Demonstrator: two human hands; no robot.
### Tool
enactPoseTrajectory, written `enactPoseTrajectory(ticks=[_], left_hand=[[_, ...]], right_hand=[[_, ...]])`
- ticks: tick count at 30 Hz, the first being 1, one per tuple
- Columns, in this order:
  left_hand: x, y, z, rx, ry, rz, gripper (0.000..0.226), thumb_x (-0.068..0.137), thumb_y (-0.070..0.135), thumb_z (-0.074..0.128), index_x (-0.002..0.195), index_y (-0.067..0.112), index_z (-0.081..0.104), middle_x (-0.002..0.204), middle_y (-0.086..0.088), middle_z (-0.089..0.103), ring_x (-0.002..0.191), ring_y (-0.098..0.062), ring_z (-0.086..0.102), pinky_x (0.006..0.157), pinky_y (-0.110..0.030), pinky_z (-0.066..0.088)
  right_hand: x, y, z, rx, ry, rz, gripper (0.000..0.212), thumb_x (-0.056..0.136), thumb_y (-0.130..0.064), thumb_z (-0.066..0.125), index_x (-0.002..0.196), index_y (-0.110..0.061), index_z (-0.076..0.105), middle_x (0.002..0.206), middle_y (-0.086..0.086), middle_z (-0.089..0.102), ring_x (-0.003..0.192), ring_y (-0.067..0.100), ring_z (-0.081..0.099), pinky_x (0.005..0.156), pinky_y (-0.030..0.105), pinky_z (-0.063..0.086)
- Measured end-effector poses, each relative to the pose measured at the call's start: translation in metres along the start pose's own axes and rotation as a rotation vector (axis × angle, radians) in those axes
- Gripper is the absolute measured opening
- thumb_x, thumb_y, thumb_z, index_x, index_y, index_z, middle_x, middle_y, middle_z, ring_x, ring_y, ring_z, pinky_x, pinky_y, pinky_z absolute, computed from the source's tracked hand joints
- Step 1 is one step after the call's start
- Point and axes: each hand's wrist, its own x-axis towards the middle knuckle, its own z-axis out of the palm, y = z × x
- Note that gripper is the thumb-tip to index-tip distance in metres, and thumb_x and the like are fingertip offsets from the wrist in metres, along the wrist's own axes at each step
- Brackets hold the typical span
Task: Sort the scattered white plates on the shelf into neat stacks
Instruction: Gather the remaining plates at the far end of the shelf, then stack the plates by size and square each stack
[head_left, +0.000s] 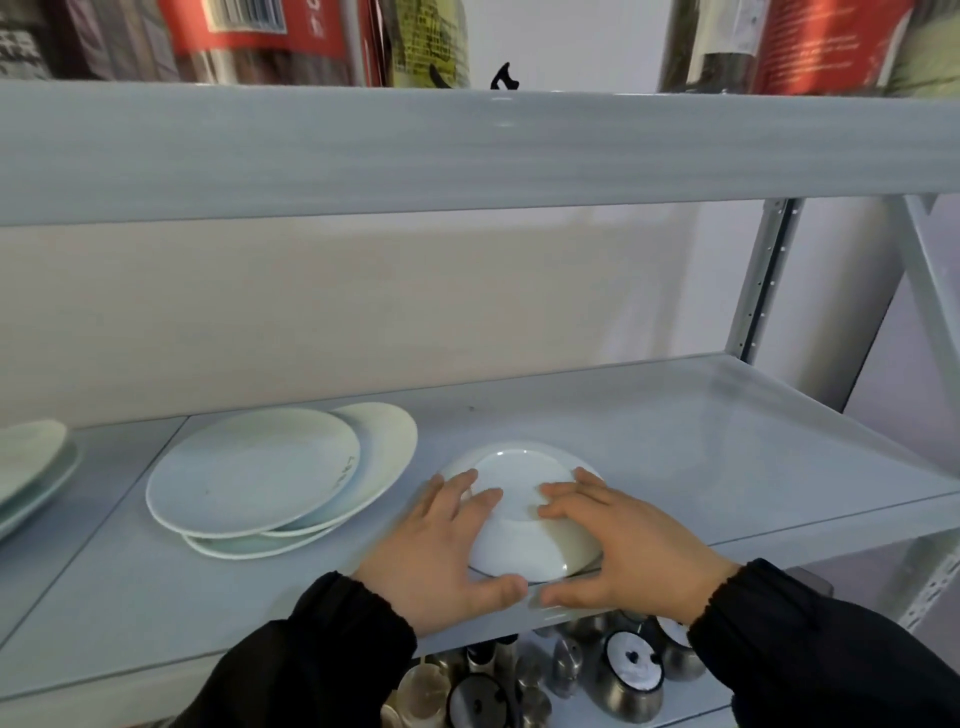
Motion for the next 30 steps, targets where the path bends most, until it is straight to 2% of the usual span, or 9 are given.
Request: enactPoseTrajectory(ticks=[4,6,8,11,16,21,24,26,30], left_hand=[[-0.007,0.004,0.004,0.051,0.000,0.017,0.103,0.062,0.089,0.046,0.149,0.041,0.016,0.161,0.012,-0.001,0.149,-0.020,-0.005,0.120,-0.040,0.010],[-0.014,0.007,0.011,0.096,0.110,0.070,0.093,0.063,0.084,0.051,0.141,0.037,0.033,0.156,0.002,0.023,0.144,-0.030,0.020,0.115,-0.046,0.028],[-0.021,0.006,0.018,0.092,0.254,0.139,0.074,0.066,0.075,0.059,0.127,0.033,0.047,0.140,-0.002,0.047,0.123,-0.033,0.048,0.097,-0.047,0.048],[-0.032,0.008,0.023,0.108,0.339,0.175,0.054,0.069,0.053,0.059,0.118,0.032,0.053,0.128,-0.001,0.056,0.105,-0.031,0.056,0.083,-0.041,0.055],[-0.050,0.011,0.029,0.193,0.298,0.171,0.056,0.066,0.037,0.049,0.122,0.031,0.051,0.131,-0.001,0.056,0.106,-0.031,0.056,0.087,-0.038,0.054],[-0.059,0.011,0.008,0.117,0.295,0.185,0.065,0.074,0.051,0.059,0.135,0.032,0.047,0.137,0.006,0.052,0.119,-0.020,0.055,0.094,-0.037,0.051],[-0.070,0.007,-0.019,0.086,0.372,0.179,0.071,0.079,0.059,0.059,0.142,0.031,0.042,0.138,0.010,0.050,0.123,-0.011,0.049,0.102,-0.028,0.042],[-0.078,-0.002,-0.039,0.084,0.435,0.165,0.066,0.085,0.056,0.055,0.144,0.031,0.040,0.135,0.013,0.050,0.123,-0.008,0.046,0.103,-0.019,0.031],[-0.094,-0.029,-0.069,0.083,0.542,0.091,0.060,0.088,0.051,0.052,0.142,0.026,0.045,0.126,0.009,0.057,0.118,-0.010,0.046,0.100,-0.016,0.028]], right_hand=[[-0.002,0.000,0.006,-0.007,0.019,-0.004,0.100,0.059,-0.090,0.058,0.143,-0.040,0.035,0.156,-0.028,0.023,0.150,0.006,0.003,0.119,0.028,0.020],[-0.007,0.001,0.013,-0.057,0.053,-0.026,0.096,0.062,-0.086,0.061,0.141,-0.038,0.035,0.156,-0.026,0.028,0.151,0.009,0.007,0.119,0.030,0.022],[-0.014,0.000,0.022,-0.083,0.116,-0.073,0.080,0.066,-0.078,0.063,0.131,-0.042,0.035,0.155,-0.022,0.032,0.150,0.013,0.014,0.119,0.040,0.026],[-0.026,0.002,0.033,-0.070,0.200,-0.097,0.067,0.072,-0.060,0.066,0.125,-0.046,0.028,0.149,-0.018,0.045,0.148,0.016,0.023,0.118,0.047,0.030],[-0.043,0.003,0.042,-0.135,0.306,-0.182,0.058,0.070,-0.054,0.058,0.123,-0.039,0.041,0.143,-0.015,0.054,0.140,0.025,0.041,0.106,0.050,0.042],[-0.046,0.001,0.030,-0.310,0.378,-0.267,0.050,0.075,-0.050,0.051,0.122,-0.034,0.050,0.136,-0.013,0.060,0.124,0.023,0.060,0.087,0.041,0.058],[-0.040,0.001,0.011,-0.267,0.456,-0.247,0.068,0.067,-0.020,0.077,0.127,-0.033,0.050,0.131,-0.009,0.064,0.108,0.019,0.069,0.069,0.034,0.062],[-0.033,0.000,-0.005,-0.214,0.515,-0.153,0.080,0.063,-0.008,0.083,0.131,-0.035,0.049,0.127,-0.008,0.067,0.087,0.017,0.073,0.057,0.029,0.058],[-0.014,-0.013,-0.029,0.003,0.645,-0.051,0.041,0.096,-0.030,0.045,0.136,-0.039,0.052,0.114,-0.010,0.069,0.087,0.007,0.063,0.070,0.014,0.046]])
